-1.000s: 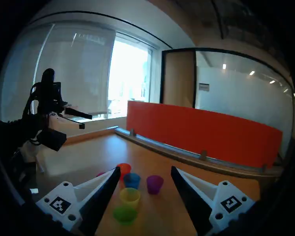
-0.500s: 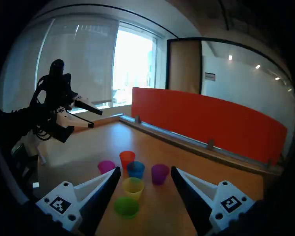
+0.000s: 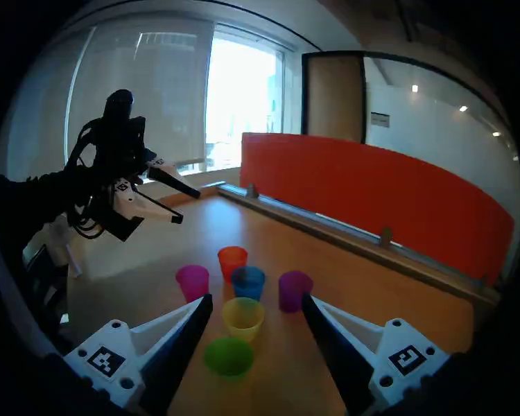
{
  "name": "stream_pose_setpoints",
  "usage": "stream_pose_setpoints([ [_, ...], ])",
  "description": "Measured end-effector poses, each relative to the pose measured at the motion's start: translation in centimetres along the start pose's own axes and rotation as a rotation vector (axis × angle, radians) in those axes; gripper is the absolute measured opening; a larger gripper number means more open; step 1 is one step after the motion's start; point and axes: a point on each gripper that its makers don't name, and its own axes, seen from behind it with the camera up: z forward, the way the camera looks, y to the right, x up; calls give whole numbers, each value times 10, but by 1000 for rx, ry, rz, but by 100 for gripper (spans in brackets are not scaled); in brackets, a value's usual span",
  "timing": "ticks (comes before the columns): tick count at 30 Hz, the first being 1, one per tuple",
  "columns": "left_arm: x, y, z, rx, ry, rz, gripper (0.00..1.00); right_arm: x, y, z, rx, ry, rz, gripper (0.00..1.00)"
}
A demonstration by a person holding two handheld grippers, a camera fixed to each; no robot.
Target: Pour water
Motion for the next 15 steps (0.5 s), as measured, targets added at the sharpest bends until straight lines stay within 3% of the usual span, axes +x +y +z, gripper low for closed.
stream_pose_setpoints([
  [15, -35, 0, 33, -56, -88, 20, 97, -49, -6, 27, 16, -74, -21, 99],
])
